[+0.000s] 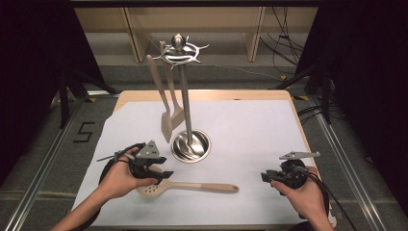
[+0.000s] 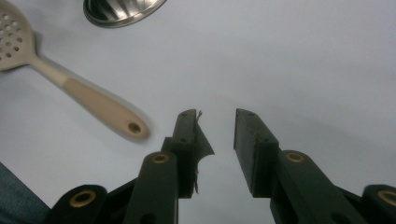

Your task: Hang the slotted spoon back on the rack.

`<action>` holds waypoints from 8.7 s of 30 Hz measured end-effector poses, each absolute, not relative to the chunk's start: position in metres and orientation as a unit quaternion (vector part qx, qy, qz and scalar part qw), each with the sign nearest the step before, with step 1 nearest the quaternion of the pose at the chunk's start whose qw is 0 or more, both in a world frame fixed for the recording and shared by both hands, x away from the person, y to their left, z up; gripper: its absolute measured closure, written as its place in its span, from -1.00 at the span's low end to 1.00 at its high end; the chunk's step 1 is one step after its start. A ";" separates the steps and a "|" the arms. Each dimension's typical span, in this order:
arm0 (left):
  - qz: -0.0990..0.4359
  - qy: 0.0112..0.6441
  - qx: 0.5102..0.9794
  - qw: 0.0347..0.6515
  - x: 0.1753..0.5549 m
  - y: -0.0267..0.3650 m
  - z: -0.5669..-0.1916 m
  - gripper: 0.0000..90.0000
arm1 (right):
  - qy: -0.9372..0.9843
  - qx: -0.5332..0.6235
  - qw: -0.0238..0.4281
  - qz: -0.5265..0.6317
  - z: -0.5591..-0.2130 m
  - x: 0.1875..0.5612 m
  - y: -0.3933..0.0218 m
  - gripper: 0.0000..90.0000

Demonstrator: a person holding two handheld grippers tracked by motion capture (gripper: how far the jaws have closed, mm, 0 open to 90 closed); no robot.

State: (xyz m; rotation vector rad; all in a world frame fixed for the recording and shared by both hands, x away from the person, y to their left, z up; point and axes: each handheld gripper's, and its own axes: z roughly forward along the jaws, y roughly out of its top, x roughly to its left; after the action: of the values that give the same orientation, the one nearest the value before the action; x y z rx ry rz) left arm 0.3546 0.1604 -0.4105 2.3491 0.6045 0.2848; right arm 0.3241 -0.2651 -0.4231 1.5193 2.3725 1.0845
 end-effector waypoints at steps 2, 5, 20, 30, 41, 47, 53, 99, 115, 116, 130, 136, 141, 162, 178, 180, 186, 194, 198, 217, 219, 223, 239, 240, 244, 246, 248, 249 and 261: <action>0.103 0.220 0.911 0.333 0.355 0.152 -0.412 0.01 | 0.785 0.515 0.076 0.336 -0.422 0.322 -0.264 0.60; 0.091 0.203 0.917 0.330 0.357 0.141 -0.414 0.04 | 0.785 0.521 0.072 0.328 -0.423 0.321 -0.265 0.62; 0.058 0.102 0.967 0.226 0.357 0.098 -0.434 0.18 | 0.794 0.504 0.054 0.335 -0.420 0.318 -0.262 0.65; 0.052 0.100 0.974 0.195 0.365 0.105 -0.449 0.23 | 0.793 0.508 0.060 0.332 -0.422 0.319 -0.259 0.65; 0.045 0.091 0.980 0.172 0.369 0.103 -0.458 0.31 | 0.794 0.505 0.050 0.334 -0.423 0.319 -0.260 0.64; 0.039 0.086 0.982 0.164 0.372 0.101 -0.462 0.32 | 0.794 0.507 0.045 0.333 -0.423 0.319 -0.259 0.64; 0.024 0.078 0.985 0.154 0.375 0.098 -0.462 0.36 | 0.794 0.505 0.044 0.335 -0.424 0.319 -0.260 0.64; 0.107 0.138 0.928 0.330 0.340 0.128 -0.435 0.75 | 0.785 0.527 0.072 0.318 -0.419 0.316 -0.262 0.65; 0.151 0.202 0.859 0.446 0.322 0.147 -0.416 0.75 | 0.780 0.527 0.068 0.330 -0.421 0.316 -0.258 0.65; 0.152 0.205 0.852 0.456 0.321 0.148 -0.416 0.75 | 0.783 0.527 0.067 0.324 -0.420 0.316 -0.258 0.65; 0.191 0.222 0.817 0.497 0.312 0.164 -0.404 0.75 | 0.786 0.520 0.076 0.326 -0.421 0.317 -0.258 0.65; 0.213 0.233 0.791 0.523 0.309 0.170 -0.396 0.75 | 0.781 0.533 0.062 0.319 -0.419 0.315 -0.256 0.65; 0.230 0.235 0.778 0.536 0.305 0.174 -0.389 0.75 | 0.782 0.530 0.068 0.320 -0.420 0.317 -0.255 0.65; 0.264 0.266 0.729 0.573 0.300 0.184 -0.377 0.75 | 0.794 0.513 0.084 0.317 -0.421 0.320 -0.257 0.65; 0.271 0.276 0.715 0.583 0.300 0.187 -0.373 0.74 | 0.790 0.524 0.067 0.312 -0.420 0.318 -0.255 0.65; 0.266 0.285 0.713 0.582 0.298 0.187 -0.372 0.74 | 0.790 0.522 0.056 0.317 -0.420 0.318 -0.255 0.65; 0.267 0.286 0.712 0.583 0.298 0.188 -0.371 0.74 | 0.790 0.522 0.056 0.317 -0.420 0.318 -0.255 0.65; 0.270 0.287 0.707 0.587 0.298 0.188 -0.369 0.74 | 0.792 0.519 0.063 0.316 -0.420 0.319 -0.256 0.65; 0.272 0.287 0.706 0.588 0.298 0.188 -0.367 0.74 | 0.791 0.518 0.066 0.319 -0.421 0.318 -0.255 0.65; 0.288 0.282 0.698 0.592 0.300 0.190 -0.360 0.74 | 0.792 0.516 0.063 0.320 -0.420 0.319 -0.256 0.65; 0.290 0.283 0.696 0.593 0.300 0.190 -0.360 0.74 | 0.793 0.515 0.062 0.320 -0.420 0.319 -0.256 0.65; 0.291 0.286 0.697 0.590 0.300 0.189 -0.359 0.74 | 0.792 0.515 0.066 0.320 -0.421 0.319 -0.255 0.65; 0.306 0.288 0.691 0.588 0.302 0.190 -0.353 0.74 | 0.793 0.515 0.067 0.319 -0.421 0.319 -0.255 0.65; 0.307 0.288 0.691 0.587 0.302 0.190 -0.353 0.74 | 0.793 0.515 0.067 0.319 -0.421 0.319 -0.255 0.65; 0.313 0.290 0.688 0.587 0.303 0.190 -0.351 0.74 | 0.793 0.515 0.066 0.320 -0.421 0.319 -0.255 0.65; 0.313 0.291 0.687 0.588 0.303 0.190 -0.351 0.74 | 0.791 0.521 0.062 0.315 -0.420 0.318 -0.255 0.65; 0.314 0.291 0.687 0.587 0.303 0.190 -0.351 0.74 | 0.794 0.514 0.069 0.318 -0.421 0.319 -0.255 0.65; 0.315 0.292 0.686 0.587 0.303 0.190 -0.351 0.74 | 0.794 0.515 0.068 0.318 -0.421 0.319 -0.255 0.65; 0.326 0.298 0.685 0.579 0.307 0.191 -0.347 0.74 | 0.791 0.519 0.066 0.317 -0.420 0.318 -0.255 0.65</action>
State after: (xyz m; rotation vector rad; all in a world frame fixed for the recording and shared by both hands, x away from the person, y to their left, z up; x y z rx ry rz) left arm 0.3069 0.1906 -0.3474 1.6022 0.6974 0.7631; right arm 0.3183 -0.2546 -0.4203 1.5656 2.3855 0.9566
